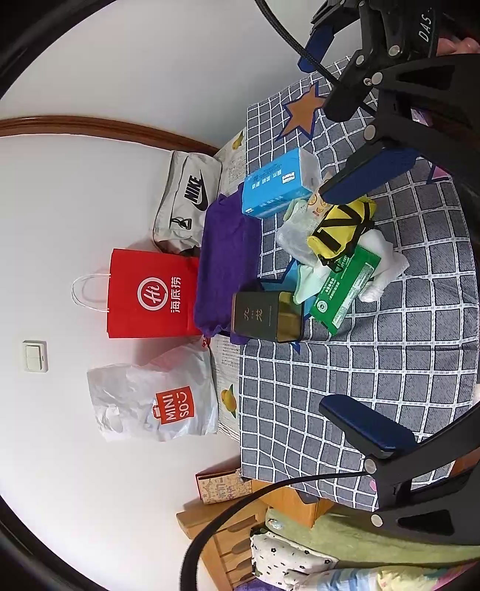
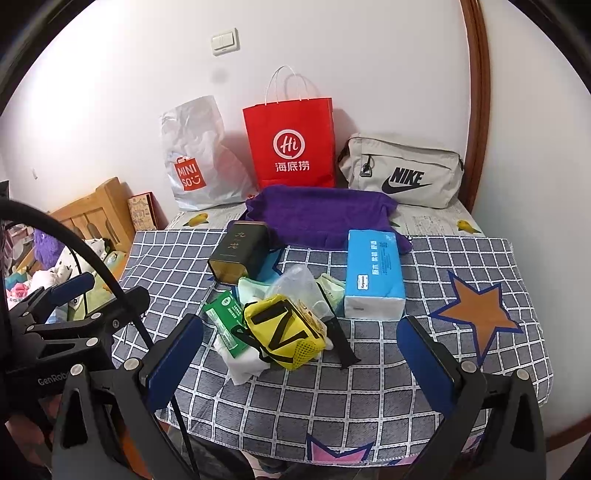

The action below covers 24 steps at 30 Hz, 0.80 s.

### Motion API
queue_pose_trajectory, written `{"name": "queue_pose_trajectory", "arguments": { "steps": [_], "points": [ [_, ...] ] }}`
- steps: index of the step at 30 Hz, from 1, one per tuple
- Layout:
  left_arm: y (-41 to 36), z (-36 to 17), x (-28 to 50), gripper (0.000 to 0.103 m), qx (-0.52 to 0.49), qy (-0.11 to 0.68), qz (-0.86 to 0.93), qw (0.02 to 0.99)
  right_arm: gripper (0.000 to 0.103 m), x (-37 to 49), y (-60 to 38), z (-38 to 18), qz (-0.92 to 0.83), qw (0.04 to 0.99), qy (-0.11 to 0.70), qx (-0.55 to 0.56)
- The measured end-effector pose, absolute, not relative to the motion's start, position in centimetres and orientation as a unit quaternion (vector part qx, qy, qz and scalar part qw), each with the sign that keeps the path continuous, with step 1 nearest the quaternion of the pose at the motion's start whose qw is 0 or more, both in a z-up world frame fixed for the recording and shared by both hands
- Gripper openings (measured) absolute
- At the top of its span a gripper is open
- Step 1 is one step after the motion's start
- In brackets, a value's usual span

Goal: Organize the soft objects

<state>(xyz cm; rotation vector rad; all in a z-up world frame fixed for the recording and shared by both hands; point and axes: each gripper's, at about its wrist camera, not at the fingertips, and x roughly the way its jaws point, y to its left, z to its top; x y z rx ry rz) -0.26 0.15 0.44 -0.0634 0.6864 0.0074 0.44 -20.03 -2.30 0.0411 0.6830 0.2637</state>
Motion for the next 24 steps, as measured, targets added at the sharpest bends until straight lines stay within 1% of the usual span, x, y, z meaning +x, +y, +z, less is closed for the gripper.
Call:
{"name": "queue_pose_trajectory", "arguments": {
  "steps": [6,8,10,11,15,19,20,24],
  "points": [
    [0.2,0.2,-0.2,0.103,-0.031,0.337,-0.003,0.941,0.103,0.6,-20.0,-2.8,0.128,0.933,0.335,0.021],
    [0.3,0.0,-0.2,0.103,-0.045,0.323,-0.005,0.945,0.103,0.7,-20.1,-3.2,0.129,0.932,0.339,0.023],
    [0.4,-0.4,0.2,0.103,-0.035,0.334,0.001,0.942,0.103,1.0,-20.2,-3.8,0.13,0.931,0.341,0.025],
    [0.6,-0.8,0.5,0.103,-0.02,0.358,0.007,0.933,0.103,1.1,-20.3,-4.0,0.13,0.931,0.341,0.027],
    [1.5,-2.4,1.3,0.103,-0.022,0.397,0.017,0.918,0.103,1.9,-20.2,-5.5,0.139,0.926,0.351,0.025],
    [2.8,-3.9,1.7,0.103,-0.044,0.41,0.014,0.911,0.103,2.9,-19.9,-7.4,0.161,0.918,0.362,0.029],
    [3.1,-4.2,1.9,0.103,-0.041,0.399,0.018,0.916,0.103,3.1,-19.8,-7.8,0.164,0.917,0.364,0.026],
    [3.6,-5.6,2.7,0.103,-0.032,0.41,0.033,0.911,0.103,4.3,-19.0,-9.7,0.174,0.911,0.374,0.017]
  ]
}}
